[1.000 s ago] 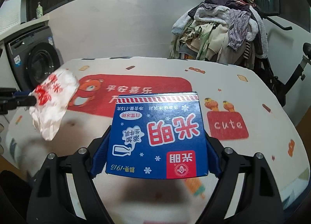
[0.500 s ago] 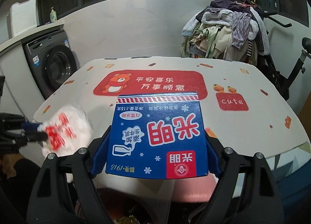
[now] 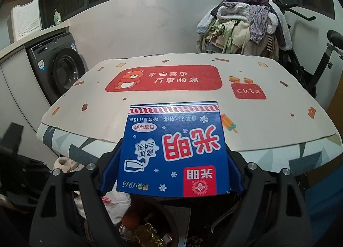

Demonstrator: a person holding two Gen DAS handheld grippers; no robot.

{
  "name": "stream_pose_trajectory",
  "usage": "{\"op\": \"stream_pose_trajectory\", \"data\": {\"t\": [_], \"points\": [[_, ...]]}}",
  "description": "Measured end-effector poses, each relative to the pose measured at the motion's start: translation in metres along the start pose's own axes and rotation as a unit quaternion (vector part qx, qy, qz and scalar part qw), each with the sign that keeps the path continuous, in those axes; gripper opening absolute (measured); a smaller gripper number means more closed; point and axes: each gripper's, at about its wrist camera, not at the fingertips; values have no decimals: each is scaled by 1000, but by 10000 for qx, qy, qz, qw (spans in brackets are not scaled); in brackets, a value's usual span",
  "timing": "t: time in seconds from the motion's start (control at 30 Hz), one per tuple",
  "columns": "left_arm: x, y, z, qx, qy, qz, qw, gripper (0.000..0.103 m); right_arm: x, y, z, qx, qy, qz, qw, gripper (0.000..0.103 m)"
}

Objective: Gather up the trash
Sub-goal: 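Carry the white bag down into the bin and open the left gripper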

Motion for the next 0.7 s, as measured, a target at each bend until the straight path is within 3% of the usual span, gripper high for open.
{"op": "stream_pose_trajectory", "data": {"t": [0.07,0.13,0.4,0.53,0.7], "points": [[-1,2,8,-168,-169,6,9997,39,-4,1,0,-1,-40,-7,10000,81],[-1,7,2,-196,21,92,9998,63,-8,0,1,3,-91,-42,9999,81],[-4,6,-48,-19,1089,-105,9940,82,-22,-11,6,92,-271,-200,9994,81],[-14,5,-77,397,1749,-246,9835,92,-27,-22,6,169,-345,-335,9987,81],[-24,10,-98,927,2293,-287,9685,97,-35,-38,4,332,-477,-522,9969,81]]}}
Point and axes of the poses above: each gripper's, at about its wrist camera, not at the fingertips, and z roughly the way its jaws point, y to its right, x to its top, and after that the axes turned 13 degrees about -x, right-handed
